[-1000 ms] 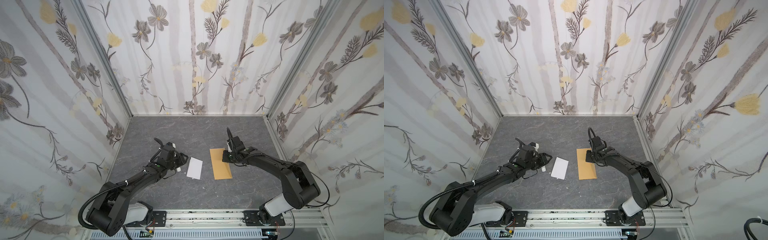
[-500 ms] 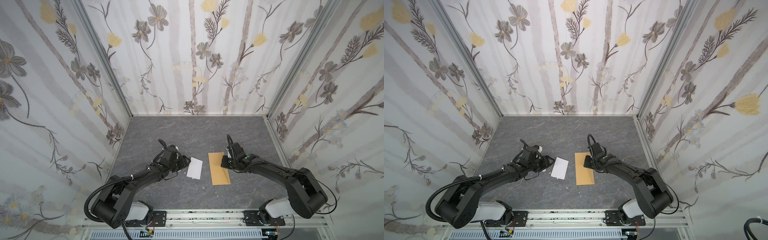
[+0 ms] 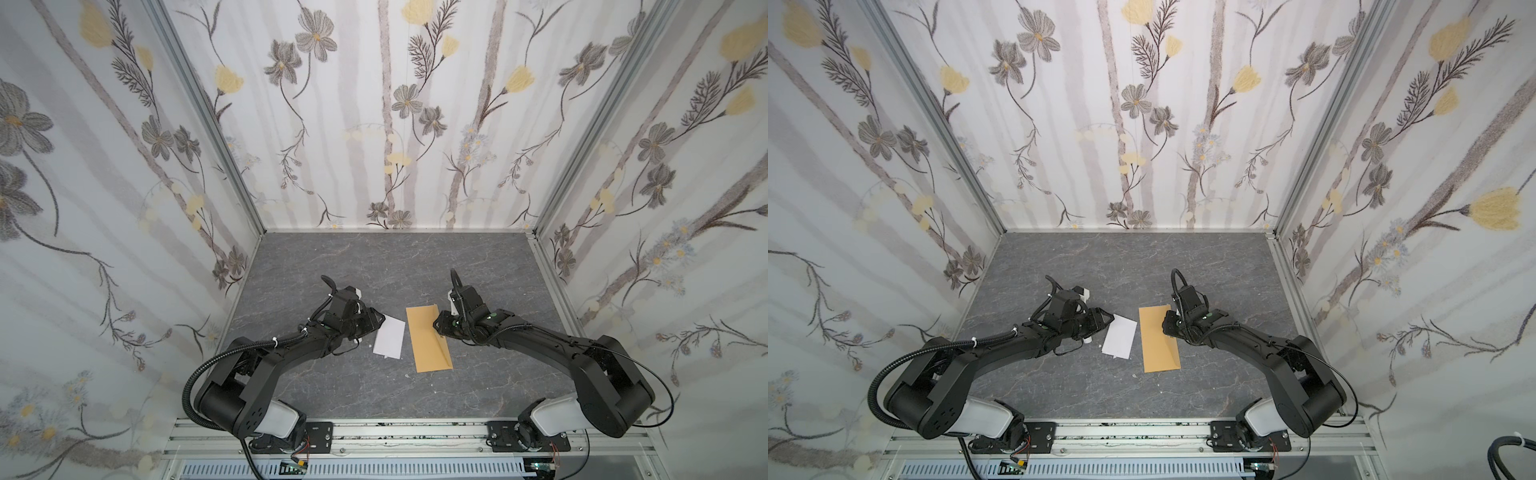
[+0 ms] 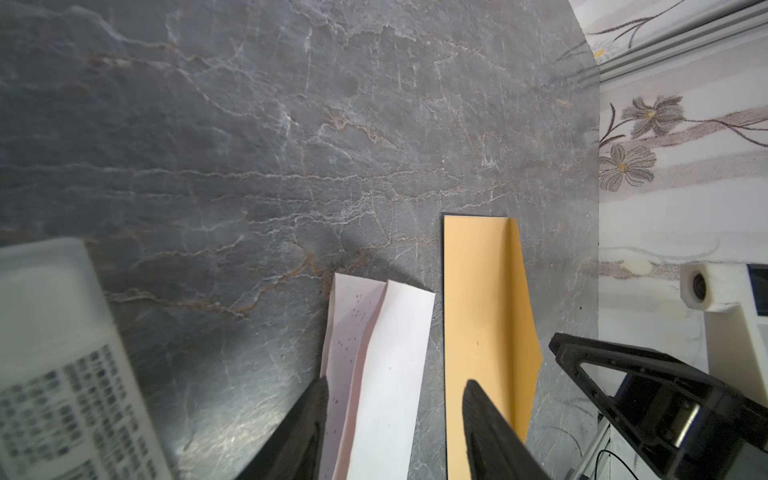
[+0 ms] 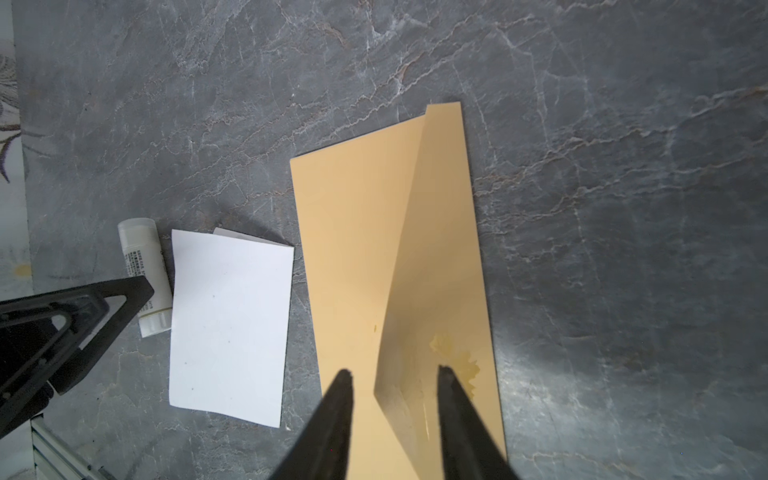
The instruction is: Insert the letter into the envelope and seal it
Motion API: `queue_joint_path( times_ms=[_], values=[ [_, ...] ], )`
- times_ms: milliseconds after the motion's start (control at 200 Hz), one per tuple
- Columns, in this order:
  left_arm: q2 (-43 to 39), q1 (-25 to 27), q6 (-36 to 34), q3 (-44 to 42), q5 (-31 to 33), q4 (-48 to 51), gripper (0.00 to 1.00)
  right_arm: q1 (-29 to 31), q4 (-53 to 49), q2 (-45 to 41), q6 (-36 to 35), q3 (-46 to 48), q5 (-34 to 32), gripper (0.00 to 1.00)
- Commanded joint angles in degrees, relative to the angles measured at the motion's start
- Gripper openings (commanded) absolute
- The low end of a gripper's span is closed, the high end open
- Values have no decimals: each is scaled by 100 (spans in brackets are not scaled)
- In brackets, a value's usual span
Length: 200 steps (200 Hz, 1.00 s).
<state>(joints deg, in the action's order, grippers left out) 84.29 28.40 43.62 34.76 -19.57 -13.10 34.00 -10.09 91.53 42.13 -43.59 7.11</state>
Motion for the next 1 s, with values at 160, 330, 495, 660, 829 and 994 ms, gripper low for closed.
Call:
queue_joint_path(
  times_ms=[160, 330, 495, 660, 829, 994],
  values=[
    [523, -1, -380, 416, -176, -227, 54, -7, 146, -249, -29, -94, 39, 52],
    [865, -1, -463, 606, -357, -254, 50, -7, 146, -268, -64, -114, 75, 52],
    [988, 3, -501, 629, -389, -298, 47, -15, 147, -267, -94, -114, 78, 51],
    [1102, -1, -503, 650, -433, -324, 46, -16, 151, -223, -141, -141, 97, 50],
    [1202, -2, -512, 655, -494, -351, 45, -23, 144, -197, -161, -158, 115, 50],
    [1296, 0, -494, 685, -571, -395, 34, -31, 136, -154, -183, -193, 122, 50]
  ],
)
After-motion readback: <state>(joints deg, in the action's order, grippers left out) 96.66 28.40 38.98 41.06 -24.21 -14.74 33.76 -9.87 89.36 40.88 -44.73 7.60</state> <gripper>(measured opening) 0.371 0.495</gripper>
